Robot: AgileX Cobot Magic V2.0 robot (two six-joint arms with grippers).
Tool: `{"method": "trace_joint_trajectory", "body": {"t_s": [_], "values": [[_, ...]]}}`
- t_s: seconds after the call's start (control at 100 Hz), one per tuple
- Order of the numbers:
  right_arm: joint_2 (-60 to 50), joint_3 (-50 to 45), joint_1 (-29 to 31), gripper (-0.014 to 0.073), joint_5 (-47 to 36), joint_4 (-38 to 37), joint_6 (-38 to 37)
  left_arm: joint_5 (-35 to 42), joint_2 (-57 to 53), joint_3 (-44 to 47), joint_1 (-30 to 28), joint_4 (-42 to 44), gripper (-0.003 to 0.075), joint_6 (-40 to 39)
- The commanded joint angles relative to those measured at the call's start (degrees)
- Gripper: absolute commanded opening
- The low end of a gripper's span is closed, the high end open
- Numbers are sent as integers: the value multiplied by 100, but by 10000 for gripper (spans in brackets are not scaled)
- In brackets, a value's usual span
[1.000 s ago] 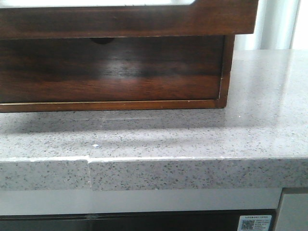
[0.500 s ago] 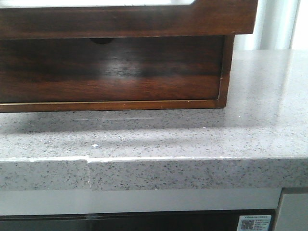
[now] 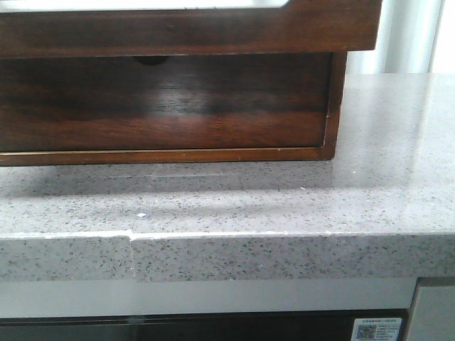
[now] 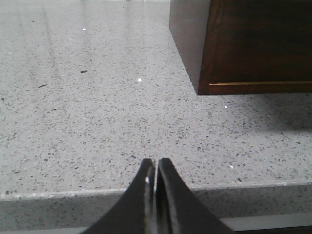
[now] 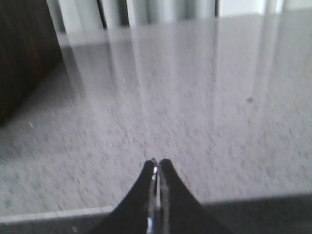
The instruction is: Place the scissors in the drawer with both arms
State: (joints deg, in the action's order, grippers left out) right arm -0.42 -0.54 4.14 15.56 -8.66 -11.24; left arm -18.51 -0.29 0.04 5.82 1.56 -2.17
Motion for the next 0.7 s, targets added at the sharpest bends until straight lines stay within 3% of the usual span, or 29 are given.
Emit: {"method": "trace_joint_trajectory", "body": {"t_s": [0.0, 0.69], "values": [[-124, -163, 27, -48, 56, -119, 115, 415, -158, 118, -2, 0, -22, -11], [-124, -163, 27, -48, 270, -11, 115, 415, -158, 118, -2, 0, -22, -11]]}}
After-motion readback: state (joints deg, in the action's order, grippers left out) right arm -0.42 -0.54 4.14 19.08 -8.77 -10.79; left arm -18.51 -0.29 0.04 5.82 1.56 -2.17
